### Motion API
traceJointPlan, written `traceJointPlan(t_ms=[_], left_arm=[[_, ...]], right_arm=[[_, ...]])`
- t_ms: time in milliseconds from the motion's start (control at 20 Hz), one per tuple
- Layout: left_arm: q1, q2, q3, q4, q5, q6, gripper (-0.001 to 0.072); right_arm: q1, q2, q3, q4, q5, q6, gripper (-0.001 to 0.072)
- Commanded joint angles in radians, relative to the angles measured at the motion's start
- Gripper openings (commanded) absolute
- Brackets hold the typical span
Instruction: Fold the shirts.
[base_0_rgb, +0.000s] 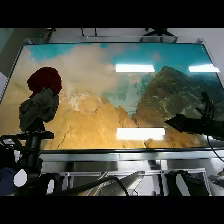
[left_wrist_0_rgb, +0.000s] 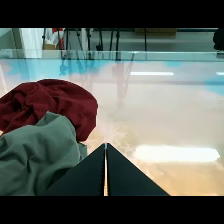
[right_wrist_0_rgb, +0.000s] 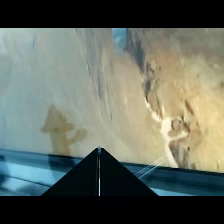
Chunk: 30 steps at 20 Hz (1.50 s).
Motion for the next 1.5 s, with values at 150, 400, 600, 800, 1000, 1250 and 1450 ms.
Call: traceJointPlan(t_ms=[150, 400, 600, 800, 1000, 1250, 1450], left_arm=[[0.001, 0.0, 0.0, 0.0, 0.003, 0.0, 0.0017], [0.001, -0.005, 0.021, -0.03, 0.055, -0.016, 0.0018], [0.002, -0.158, 0.194, -0.055, 0.069, -0.026, 0.0018], [0.002, -0.539, 0.499, -0.055, 0.009, -0.04, 0.0018], [0.023, -0.841, 0.741, -0.052, -0.068, -0.043, 0.0018], [0.169, -1.137, 0.881, -0.042, -0.64, -0.203, 0.0018], [0.269, -1.308, 1.001, 0.028, -1.14, -0.322, 0.0018]], right_arm=[[0.0, 0.0, 0.0, 0.0, -0.024, -0.033, 0.0023], [0.0, 0.0, 0.0, 0.0, -0.028, -0.051, 0.0023], [0.0, -0.005, 0.0, 0.008, -0.135, -0.081, 0.0023], [0.001, -0.045, 0.001, 0.075, -0.194, -0.164, 0.0023], [0.001, -0.107, 0.001, 0.074, -0.206, -0.206, 0.0023], [0.0, -0.174, 0.001, 0.074, -0.254, -0.235, 0.0023], [0.0, -0.195, 0.001, 0.074, -0.26, -0.246, 0.0023]])
